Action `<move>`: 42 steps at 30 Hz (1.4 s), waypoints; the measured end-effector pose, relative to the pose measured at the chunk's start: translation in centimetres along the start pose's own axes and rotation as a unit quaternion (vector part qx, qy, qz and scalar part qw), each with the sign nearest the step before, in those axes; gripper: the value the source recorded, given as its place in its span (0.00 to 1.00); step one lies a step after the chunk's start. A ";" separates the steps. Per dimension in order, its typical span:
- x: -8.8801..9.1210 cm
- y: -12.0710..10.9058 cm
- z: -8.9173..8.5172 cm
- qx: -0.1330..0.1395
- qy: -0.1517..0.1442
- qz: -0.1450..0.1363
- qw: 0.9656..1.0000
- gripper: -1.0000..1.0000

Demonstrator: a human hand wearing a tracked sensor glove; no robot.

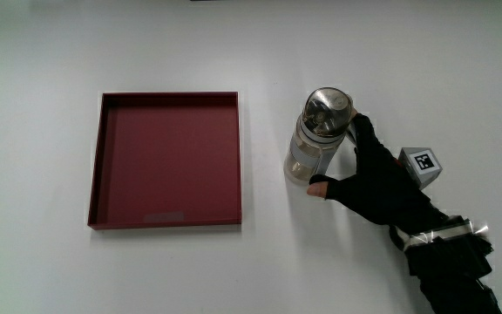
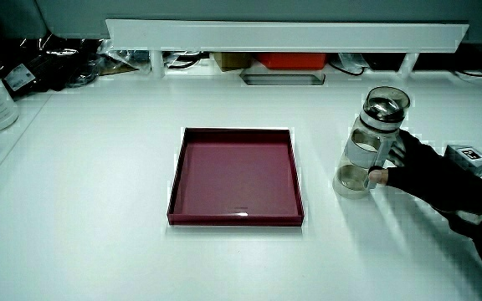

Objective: Pick bottle

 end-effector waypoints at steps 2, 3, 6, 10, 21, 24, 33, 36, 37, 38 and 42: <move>0.0 0.3 -0.4 0.003 0.010 -0.005 1.000 0.50; 0.1 0.5 -0.5 0.004 0.009 -0.005 1.000 0.50; 0.2 0.9 -1.0 0.005 0.016 -0.003 1.000 0.50; 0.8 1.2 -1.2 0.006 0.032 0.002 0.999 0.50; 1.3 1.4 -1.4 0.040 0.056 0.032 0.997 0.50; 1.6 1.5 -1.4 0.050 0.057 0.034 0.997 0.61; 1.7 1.3 -1.6 0.077 0.072 0.054 0.993 0.93; 1.9 1.1 -1.4 0.090 0.070 0.060 0.992 1.00; 1.9 1.1 -1.3 0.093 0.068 0.060 0.992 1.00; 1.7 1.0 -1.3 0.093 0.073 0.059 0.991 1.00; 1.6 1.2 -0.6 0.092 0.073 0.067 0.991 1.00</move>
